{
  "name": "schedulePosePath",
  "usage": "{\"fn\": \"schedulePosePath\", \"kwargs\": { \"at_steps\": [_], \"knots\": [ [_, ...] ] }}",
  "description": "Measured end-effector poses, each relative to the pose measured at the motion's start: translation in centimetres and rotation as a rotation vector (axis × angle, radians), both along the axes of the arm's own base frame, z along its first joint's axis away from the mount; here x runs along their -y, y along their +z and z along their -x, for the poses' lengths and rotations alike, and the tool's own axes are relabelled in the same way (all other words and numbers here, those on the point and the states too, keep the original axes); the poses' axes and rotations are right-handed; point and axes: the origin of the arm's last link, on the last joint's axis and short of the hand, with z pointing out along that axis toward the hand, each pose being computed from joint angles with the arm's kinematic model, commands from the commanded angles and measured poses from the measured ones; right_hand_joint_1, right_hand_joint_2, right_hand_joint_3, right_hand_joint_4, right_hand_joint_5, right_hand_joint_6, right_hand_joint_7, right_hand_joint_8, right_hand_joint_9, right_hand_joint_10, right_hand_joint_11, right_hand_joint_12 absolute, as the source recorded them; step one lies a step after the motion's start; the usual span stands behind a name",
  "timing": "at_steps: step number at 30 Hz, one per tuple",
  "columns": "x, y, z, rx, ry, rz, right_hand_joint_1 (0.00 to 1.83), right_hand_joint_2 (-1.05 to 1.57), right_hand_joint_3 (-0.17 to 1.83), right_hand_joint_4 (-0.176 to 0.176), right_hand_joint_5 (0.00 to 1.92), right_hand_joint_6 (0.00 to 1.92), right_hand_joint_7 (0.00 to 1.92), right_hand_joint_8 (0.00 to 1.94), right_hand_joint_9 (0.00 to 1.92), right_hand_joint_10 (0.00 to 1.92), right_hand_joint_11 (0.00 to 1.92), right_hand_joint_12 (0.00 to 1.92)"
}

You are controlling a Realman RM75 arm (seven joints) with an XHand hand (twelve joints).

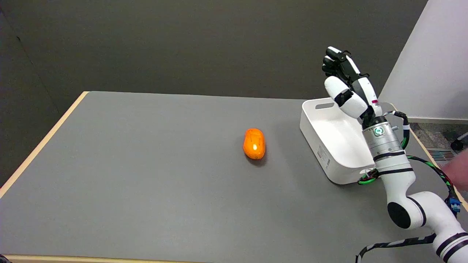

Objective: Pick up mango.

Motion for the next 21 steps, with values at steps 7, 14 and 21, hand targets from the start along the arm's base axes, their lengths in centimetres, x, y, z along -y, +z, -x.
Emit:
{"fn": "schedulePosePath", "kwargs": {
  "at_steps": [7,14,21],
  "knots": [
    [0.1,0.4,0.4,-0.047,-0.035,0.006,0.33,0.68,1.02,0.100,0.15,0.41,0.25,0.33,0.22,0.64,0.03,1.03],
    [0.1,0.1,0.9,-0.117,-0.097,-0.011,0.32,0.64,1.00,0.075,0.14,0.41,0.25,0.34,0.20,0.67,0.00,1.03],
    [-0.2,-0.8,0.8,-0.190,-0.170,-0.033,0.30,0.63,0.97,0.036,0.15,0.40,0.27,0.37,0.20,0.74,0.00,1.09]
  ]
}}
